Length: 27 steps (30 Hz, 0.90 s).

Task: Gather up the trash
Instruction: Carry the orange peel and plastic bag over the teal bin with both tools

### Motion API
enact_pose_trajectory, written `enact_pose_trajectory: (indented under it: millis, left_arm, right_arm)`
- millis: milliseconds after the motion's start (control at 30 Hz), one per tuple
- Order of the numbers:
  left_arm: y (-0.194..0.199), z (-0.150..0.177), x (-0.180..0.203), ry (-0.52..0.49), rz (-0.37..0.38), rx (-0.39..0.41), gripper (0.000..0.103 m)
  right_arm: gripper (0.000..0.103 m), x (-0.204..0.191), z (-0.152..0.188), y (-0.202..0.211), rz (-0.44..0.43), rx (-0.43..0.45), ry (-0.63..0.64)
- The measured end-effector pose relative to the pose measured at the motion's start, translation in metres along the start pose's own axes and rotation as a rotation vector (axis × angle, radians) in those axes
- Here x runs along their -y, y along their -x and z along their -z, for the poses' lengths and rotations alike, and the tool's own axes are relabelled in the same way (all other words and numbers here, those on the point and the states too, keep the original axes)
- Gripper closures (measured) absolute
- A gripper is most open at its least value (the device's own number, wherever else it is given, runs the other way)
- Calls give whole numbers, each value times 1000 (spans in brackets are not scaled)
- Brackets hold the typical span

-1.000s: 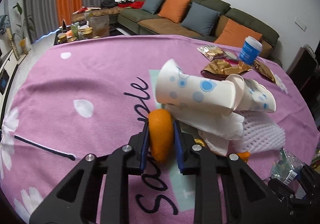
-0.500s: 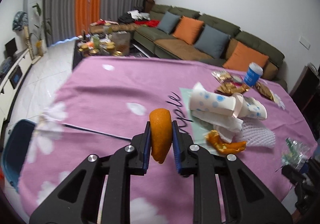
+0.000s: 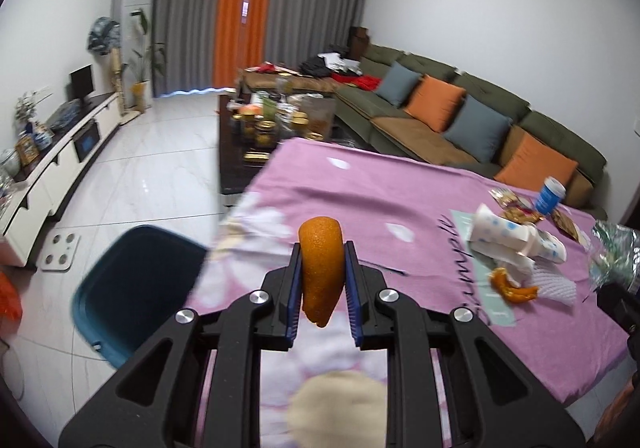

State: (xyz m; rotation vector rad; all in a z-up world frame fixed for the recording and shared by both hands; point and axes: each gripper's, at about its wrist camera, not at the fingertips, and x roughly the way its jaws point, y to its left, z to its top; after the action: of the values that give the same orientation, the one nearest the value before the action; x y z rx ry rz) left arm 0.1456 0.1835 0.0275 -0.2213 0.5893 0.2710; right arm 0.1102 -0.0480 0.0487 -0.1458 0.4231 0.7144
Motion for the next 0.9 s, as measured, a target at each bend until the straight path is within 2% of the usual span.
enact_pose_trajectory:
  millis: [200,467,700,900]
  left_arm:
    - [34,6,-58,62,-87,35,84]
    - [71,18,-118,129,-172,58,83]
    - [91,28,-161,172,-228,56,84]
    - [80,32,-172,188,-255,22,84]
  right_arm:
    - [77,-45,-26,-23,-106,22,71]
    - [77,-91,-55,-63,-231,19,131]
    - [77,-122,-68,-113,-304,-43,159]
    - [77,-143,-76,-170,-363,-155,154]
